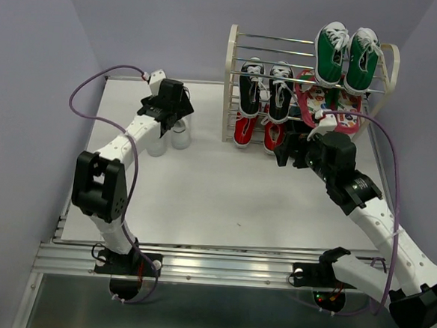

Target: Place and organize the shoes onto the shoe shelf

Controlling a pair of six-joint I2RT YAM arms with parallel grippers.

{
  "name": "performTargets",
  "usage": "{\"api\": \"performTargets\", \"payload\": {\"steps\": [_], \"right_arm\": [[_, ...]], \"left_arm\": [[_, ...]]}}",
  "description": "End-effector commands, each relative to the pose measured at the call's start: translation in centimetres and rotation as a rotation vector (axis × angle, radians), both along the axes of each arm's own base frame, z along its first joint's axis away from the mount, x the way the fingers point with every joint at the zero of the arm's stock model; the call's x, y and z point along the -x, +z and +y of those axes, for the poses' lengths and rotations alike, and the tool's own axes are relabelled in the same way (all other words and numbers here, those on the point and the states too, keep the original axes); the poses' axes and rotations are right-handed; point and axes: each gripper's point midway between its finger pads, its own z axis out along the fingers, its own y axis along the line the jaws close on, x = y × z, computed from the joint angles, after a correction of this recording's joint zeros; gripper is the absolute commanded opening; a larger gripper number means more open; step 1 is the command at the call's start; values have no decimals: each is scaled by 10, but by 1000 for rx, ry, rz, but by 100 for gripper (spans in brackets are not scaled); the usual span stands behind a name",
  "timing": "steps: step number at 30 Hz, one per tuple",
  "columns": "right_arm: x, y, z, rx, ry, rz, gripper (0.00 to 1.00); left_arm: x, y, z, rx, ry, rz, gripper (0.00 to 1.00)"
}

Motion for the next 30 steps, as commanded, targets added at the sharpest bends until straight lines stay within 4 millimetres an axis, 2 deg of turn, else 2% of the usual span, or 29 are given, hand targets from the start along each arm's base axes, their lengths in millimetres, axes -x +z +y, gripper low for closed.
{"api": "performTargets", "payload": {"steps": [1, 4, 5, 6, 7, 9, 10, 17, 21, 22, 27, 28, 30], "right_arm": [[-2, 10, -2, -7, -2, -45, 100], [-1, 6, -3, 3, -1, -28, 100], [0, 6, -2, 4, 0, -25, 100], [0, 5, -3, 6, -1, -21, 100], [0, 3, -4, 10, -6, -16, 100], [-1, 1, -5, 15, -16, -11, 100], [-1, 1, -6, 17, -21, -11, 100], [-1, -4, -13, 34, -54, 0, 100], [0, -5, -14, 36, -59, 4, 100], [0, -7, -14, 40, -59, 10, 100], [-2, -11, -14, 45, -62, 20, 100], [-2, -11, -14, 43, -61, 19, 100], [-2, -11, -14, 45, -61, 21, 100]], "left_arm": [[-41, 9, 3, -4, -103, -35, 99], [-68, -6, 4, -2, -161, -20, 99], [-78, -12, -1, 0, -189, -13, 99], [-83, -13, 0, -11, -191, -15, 99], [-86, -26, -2, -24, -202, 14, 99], [-95, -22, -4, -35, -212, 5, 99], [-100, -28, -3, -47, -212, 14, 99], [-100, -69, 8, -110, -170, 128, 99], [-90, -86, 13, -164, -140, 184, 99], [-88, -88, 20, -202, -101, 195, 99], [-80, -103, 9, -220, -146, 246, 98], [-80, -106, 8, -212, -147, 248, 95], [-79, -110, 2, -183, -159, 253, 74]]}}
